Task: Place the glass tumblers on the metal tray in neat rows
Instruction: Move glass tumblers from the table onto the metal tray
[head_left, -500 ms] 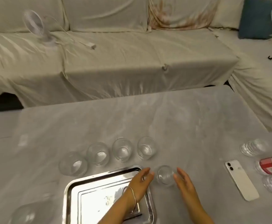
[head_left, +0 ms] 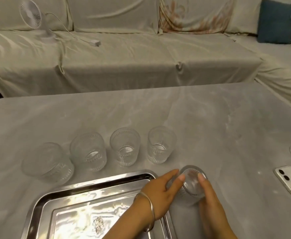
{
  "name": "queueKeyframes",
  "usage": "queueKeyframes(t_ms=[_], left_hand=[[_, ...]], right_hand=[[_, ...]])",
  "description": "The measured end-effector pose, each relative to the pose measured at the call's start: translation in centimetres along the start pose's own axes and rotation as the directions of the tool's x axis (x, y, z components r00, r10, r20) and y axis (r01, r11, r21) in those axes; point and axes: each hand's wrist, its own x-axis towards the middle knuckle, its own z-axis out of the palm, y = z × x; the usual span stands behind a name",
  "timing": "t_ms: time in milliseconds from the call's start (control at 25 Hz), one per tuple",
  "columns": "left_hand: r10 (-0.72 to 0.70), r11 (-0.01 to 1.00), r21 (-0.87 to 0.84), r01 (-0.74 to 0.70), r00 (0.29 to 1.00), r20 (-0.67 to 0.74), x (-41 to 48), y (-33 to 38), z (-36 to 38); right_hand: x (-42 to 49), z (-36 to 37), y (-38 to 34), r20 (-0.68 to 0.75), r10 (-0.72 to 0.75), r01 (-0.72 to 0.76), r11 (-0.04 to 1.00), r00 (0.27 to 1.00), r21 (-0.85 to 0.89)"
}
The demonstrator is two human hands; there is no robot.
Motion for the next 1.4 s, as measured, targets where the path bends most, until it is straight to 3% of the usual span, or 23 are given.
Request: queueKeyframes(t_ms=[200, 400, 600, 1000, 1400], left_hand=[[0.167, 0.984, -0.061, -0.17, 0.985, -0.044, -3.3, 1.3, 1.5], [0.281, 0.934, -0.165, -0.318, 0.936, -0.213, -8.7, 2.6, 0.4], [0.248, 0.933, -0.182, -0.309, 0.923, -0.293, -11.9, 1.9, -2.7], [0.081, 0.959, -0.239, -0.155, 0.952, -0.294, -10.0, -1.7, -4.3], [0.04, 0.944, -0.297, -0.142, 0.945, -0.324, -8.4, -3.3, -4.4]], right_hand=[[-2.7, 1.2, -0.4, -0.086, -0.255, 0.257, 0.966, 0.963, 0.011], [-5.6, 4.2, -2.3, 0.027, -0.383, 0.383, 0.924, 0.923, 0.002], [-5.6, 8.7, -2.2, 0.156, -0.252, 0.242, 0.967, 0.955, 0.081], [-4.1, 10.3, 0.0, 0.173, -0.026, 0.018, 0.999, 0.985, 0.049], [-3.2, 10.0, 0.7, 0.206, -0.007, 0.009, 1.0, 0.979, -0.006]])
